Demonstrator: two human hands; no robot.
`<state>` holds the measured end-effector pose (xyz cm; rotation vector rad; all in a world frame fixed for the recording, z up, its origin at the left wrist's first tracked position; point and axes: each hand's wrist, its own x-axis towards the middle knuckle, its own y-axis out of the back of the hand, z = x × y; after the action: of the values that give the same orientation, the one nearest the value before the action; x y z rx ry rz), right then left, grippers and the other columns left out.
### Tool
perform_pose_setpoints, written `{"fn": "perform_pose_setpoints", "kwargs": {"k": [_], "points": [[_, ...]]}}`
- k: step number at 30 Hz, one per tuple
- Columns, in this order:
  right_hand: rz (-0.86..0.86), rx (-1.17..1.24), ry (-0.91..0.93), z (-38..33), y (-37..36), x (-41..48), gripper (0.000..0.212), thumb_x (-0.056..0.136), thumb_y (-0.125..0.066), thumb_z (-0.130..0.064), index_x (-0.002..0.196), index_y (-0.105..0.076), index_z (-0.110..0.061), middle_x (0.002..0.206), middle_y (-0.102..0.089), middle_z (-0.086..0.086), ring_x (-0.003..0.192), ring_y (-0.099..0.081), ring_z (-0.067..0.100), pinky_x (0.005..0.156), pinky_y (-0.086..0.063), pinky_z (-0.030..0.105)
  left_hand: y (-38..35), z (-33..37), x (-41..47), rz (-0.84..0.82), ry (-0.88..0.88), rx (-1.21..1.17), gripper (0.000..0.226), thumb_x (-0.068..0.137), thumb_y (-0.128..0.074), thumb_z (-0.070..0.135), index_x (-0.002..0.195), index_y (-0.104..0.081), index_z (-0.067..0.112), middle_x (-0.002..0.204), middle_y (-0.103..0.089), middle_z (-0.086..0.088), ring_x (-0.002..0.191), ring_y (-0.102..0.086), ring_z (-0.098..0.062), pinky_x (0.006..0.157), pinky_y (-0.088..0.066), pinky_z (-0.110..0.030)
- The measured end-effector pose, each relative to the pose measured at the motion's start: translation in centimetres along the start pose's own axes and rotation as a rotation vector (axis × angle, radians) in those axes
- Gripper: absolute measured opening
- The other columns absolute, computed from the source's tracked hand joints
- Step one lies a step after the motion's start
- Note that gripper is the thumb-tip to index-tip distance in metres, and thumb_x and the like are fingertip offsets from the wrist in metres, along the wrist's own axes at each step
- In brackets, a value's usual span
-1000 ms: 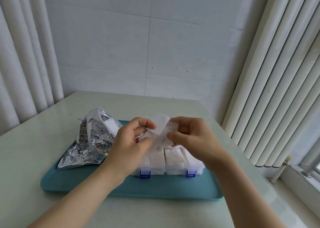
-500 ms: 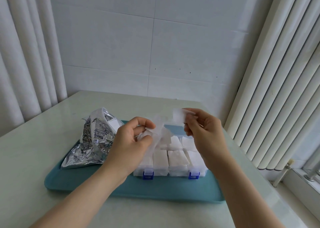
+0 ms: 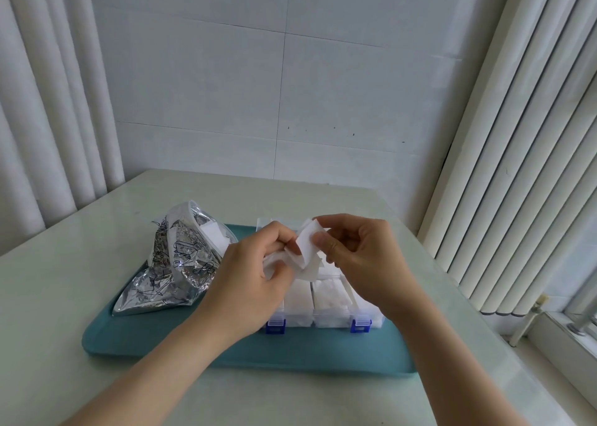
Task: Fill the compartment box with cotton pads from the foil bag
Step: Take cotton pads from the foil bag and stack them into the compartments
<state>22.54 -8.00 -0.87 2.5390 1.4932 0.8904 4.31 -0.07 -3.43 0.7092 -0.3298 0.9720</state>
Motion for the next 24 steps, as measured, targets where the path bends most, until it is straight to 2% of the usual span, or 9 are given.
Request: {"fn": "perform_pose_setpoints", "kwargs": {"k": [3, 5, 8, 12, 15, 17, 19, 22, 24], "points": [[-0.014, -0.047, 0.028, 0.0, -0.2, -0.1, 0.016, 0.098, -0.074, -0.017, 0.105, -0.079, -0.03, 0.078, -0.07, 0.014, 0.063, -0.052, 0.014, 0.06, -0.046, 0.034, 0.0, 0.0, 0.0, -0.001, -0.031, 0.017, 0.031, 0.092, -0.065, -0.006, 0.096, -0.066, 0.025, 0.091, -0.077, 0.014, 0.084, -0.069, -0.004, 0.07, -0.047, -0.014], [-0.016, -0.048, 0.007, 0.1, -0.3, -0.1, 0.013, 0.098, -0.074, -0.018, 0.107, -0.079, -0.026, 0.073, -0.069, 0.006, 0.061, -0.05, 0.011, 0.059, -0.044, 0.026, 0.0, 0.0, 0.0, 0.002, -0.043, 0.025, 0.032, 0.092, -0.064, -0.007, 0.096, -0.067, 0.024, 0.089, -0.077, 0.014, 0.083, -0.069, -0.003, 0.07, -0.045, -0.011], [-0.039, -0.004, -0.074, -0.2, -0.2, -0.2, 0.008, 0.097, -0.074, -0.02, 0.1, -0.078, -0.026, 0.077, -0.072, -0.008, 0.068, -0.062, 0.011, 0.066, -0.051, 0.026, 0.1, 0.0, 0.0, -0.011, -0.023, 0.013, 0.031, 0.092, -0.064, -0.008, 0.095, -0.067, 0.023, 0.087, -0.076, 0.014, 0.08, -0.069, -0.002, 0.069, -0.044, -0.009], [-0.049, 0.151, -0.163, -0.7, 0.0, -0.3, 0.002, 0.096, -0.073, -0.009, 0.096, -0.076, -0.009, 0.088, -0.079, 0.009, 0.077, -0.071, 0.017, 0.073, -0.059, 0.032, 0.2, 0.1, 0.3, -0.044, 0.073, -0.155, 0.025, 0.093, -0.065, -0.006, 0.103, -0.064, 0.017, 0.089, -0.079, 0.004, 0.069, -0.066, -0.007, 0.063, -0.047, -0.017], [0.08, 0.255, -0.184, -0.7, 0.1, -0.2, 0.008, 0.095, -0.072, -0.001, 0.098, -0.073, -0.008, 0.085, -0.078, 0.011, 0.072, -0.072, 0.02, 0.069, -0.058, 0.032, 0.0, 0.0, 0.5, -0.035, 0.173, -0.289, 0.03, 0.093, -0.058, -0.009, 0.108, -0.059, 0.017, 0.075, -0.074, 0.004, 0.049, -0.039, -0.009, 0.048, -0.032, -0.019], [0.192, 0.266, -0.211, -0.5, 0.3, 0.1, 0.016, 0.095, -0.071, 0.0, 0.103, -0.074, -0.013, 0.084, -0.078, 0.005, 0.07, -0.071, 0.016, 0.067, -0.057, 0.029, 0.0, -0.2, 0.5, 0.001, 0.233, -0.323, 0.036, 0.095, -0.055, -0.01, 0.113, -0.06, 0.021, 0.077, -0.075, 0.006, 0.052, -0.035, -0.011, 0.049, -0.03, -0.022], [0.267, 0.282, -0.248, -0.4, 0.7, 0.3, 0.022, 0.095, -0.067, 0.0, 0.102, -0.076, -0.018, 0.084, -0.078, 0.002, 0.069, -0.067, 0.014, 0.066, -0.054, 0.028, 0.1, -0.7, 0.6, 0.036, 0.292, -0.336, 0.041, 0.094, -0.055, -0.008, 0.116, -0.062, 0.026, 0.089, -0.08, 0.003, 0.062, -0.041, -0.015, 0.057, -0.034, -0.026], [0.276, 0.283, -0.273, -0.4, 1.0, 0.5, 0.03, 0.094, -0.056, 0.002, 0.087, -0.076, -0.019, 0.079, -0.073, -0.003, 0.074, -0.062, 0.018, 0.067, -0.05, 0.032, 0.3, -1.1, 0.8, 0.076, 0.365, -0.389, 0.039, 0.095, -0.059, -0.005, 0.115, -0.066, 0.028, 0.096, -0.08, 0.003, 0.079, -0.053, -0.021, 0.073, -0.039, -0.033], [0.22, 0.261, -0.284, -0.5, 0.9, 0.3, 0.031, 0.093, -0.055, 0.003, 0.081, -0.075, -0.018, 0.075, -0.069, -0.003, 0.072, -0.058, 0.018, 0.064, -0.048, 0.03, 0.3, -1.1, 0.9, 0.095, 0.41, -0.444, 0.036, 0.096, -0.061, -0.004, 0.115, -0.069, 0.026, 0.096, -0.079, -0.001, 0.083, -0.057, -0.019, 0.07, -0.041, -0.03]]}}
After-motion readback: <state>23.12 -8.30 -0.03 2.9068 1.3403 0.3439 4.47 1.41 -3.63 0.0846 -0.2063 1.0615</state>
